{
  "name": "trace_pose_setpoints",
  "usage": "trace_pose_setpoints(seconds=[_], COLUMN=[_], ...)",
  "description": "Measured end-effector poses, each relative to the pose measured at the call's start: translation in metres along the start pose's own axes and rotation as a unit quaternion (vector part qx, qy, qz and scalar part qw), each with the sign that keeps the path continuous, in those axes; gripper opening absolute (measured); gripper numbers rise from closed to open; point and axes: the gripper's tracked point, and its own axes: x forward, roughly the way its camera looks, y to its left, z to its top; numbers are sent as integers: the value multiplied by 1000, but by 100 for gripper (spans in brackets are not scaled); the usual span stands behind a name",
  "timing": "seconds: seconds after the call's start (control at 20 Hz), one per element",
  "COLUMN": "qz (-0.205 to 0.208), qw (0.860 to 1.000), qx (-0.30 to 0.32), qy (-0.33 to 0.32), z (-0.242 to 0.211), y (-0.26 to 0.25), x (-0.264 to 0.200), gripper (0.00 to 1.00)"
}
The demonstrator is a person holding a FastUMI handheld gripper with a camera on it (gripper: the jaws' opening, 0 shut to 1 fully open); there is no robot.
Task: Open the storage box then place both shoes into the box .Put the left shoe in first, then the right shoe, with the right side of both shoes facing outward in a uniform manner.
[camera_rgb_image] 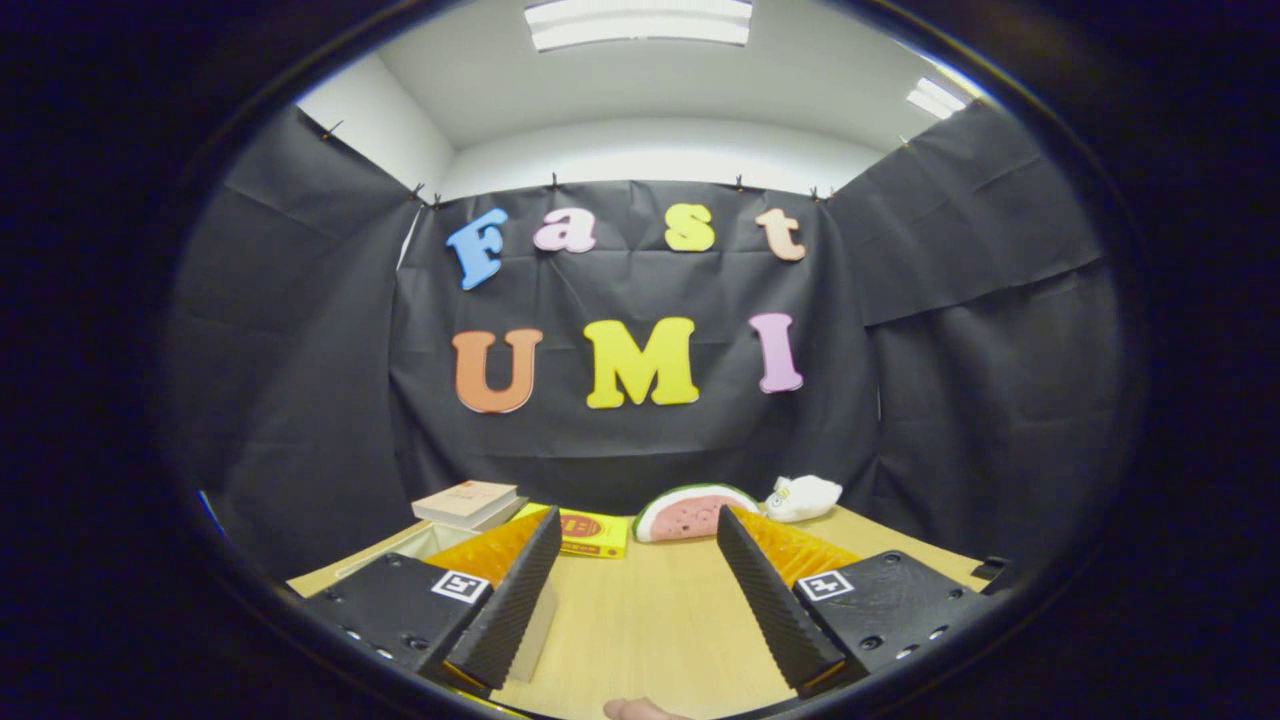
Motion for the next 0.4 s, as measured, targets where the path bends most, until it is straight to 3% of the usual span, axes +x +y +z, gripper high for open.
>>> trace_pose_setpoints(seconds=[0.15,0.4], qz=[-11,8], qw=[1000,1000], qx=[-1,-4], qy=[-6,-7], z=[7,14], y=[-15,-21], x=[-10,-13], gripper=[96,96])
